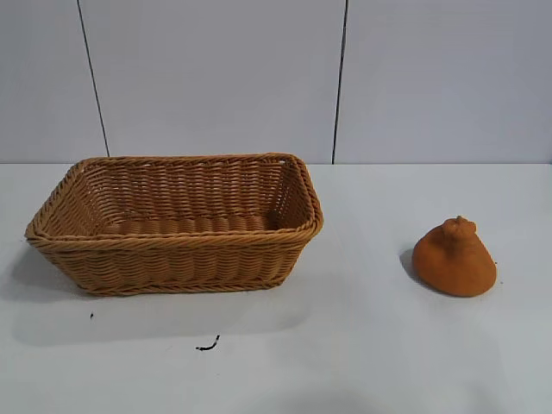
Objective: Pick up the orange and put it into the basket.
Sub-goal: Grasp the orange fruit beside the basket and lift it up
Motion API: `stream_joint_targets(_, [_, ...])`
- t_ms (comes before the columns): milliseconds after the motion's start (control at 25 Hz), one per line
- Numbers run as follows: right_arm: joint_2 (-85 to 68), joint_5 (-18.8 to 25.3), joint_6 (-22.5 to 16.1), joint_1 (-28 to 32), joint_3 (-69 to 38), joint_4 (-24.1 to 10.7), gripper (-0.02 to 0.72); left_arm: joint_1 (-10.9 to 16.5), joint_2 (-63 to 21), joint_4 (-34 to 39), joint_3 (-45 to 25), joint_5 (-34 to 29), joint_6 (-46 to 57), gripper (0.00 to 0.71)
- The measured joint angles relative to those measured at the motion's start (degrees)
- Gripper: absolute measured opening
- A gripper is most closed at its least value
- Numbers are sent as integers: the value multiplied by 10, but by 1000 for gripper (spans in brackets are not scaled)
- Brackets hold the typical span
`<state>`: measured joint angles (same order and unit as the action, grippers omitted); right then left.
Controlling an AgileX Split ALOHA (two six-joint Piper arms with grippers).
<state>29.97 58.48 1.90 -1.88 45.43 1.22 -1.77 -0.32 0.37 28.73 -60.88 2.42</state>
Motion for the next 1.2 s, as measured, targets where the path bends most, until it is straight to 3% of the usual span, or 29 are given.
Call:
stream_joint_targets(240, [286, 0, -12, 0, 154, 4, 694, 0, 0, 0, 0, 0, 0, 666])
stream_joint_targets(560, [575, -2, 17, 0, 318, 15, 694, 0, 0, 0, 0, 0, 0, 666])
stream_joint_targets(920, [747, 2, 30, -15, 357, 48, 694, 0, 0, 0, 0, 0, 0, 666])
stream_joint_targets(1200, [857, -48, 2, -40, 357, 39, 694, 0, 0, 0, 0, 0, 0, 666])
